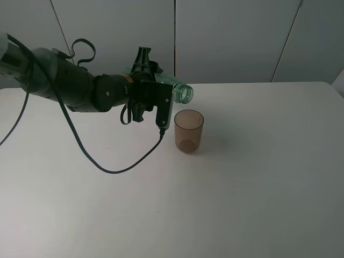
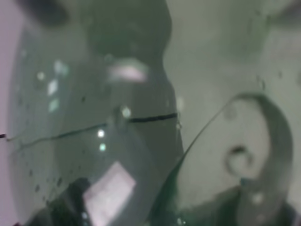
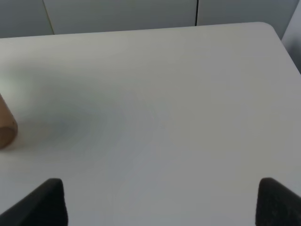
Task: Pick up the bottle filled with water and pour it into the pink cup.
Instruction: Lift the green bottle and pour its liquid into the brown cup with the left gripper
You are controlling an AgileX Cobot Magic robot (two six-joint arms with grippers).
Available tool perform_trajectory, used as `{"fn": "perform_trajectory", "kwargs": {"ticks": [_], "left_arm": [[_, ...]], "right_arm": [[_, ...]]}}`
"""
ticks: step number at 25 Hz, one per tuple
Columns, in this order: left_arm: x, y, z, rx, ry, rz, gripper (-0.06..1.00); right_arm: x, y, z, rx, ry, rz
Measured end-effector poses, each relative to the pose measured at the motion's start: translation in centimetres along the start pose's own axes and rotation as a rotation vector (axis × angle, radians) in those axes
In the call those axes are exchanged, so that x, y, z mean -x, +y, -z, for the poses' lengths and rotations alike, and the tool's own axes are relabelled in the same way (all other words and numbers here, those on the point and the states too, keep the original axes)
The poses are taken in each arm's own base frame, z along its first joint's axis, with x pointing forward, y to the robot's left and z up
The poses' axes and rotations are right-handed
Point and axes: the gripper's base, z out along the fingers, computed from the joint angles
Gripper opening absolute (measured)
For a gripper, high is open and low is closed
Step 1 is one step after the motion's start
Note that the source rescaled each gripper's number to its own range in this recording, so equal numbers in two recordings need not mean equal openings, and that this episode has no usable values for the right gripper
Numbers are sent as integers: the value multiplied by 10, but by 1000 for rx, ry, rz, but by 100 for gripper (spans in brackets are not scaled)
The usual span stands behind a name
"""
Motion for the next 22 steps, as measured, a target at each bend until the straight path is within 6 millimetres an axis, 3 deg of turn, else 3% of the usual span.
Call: {"fn": "perform_trajectory", "kwargs": {"ticks": [22], "left_arm": [[5,0,2,15,71,-120,1]], "right_arm": [[0,0,0,0,0,0]]}}
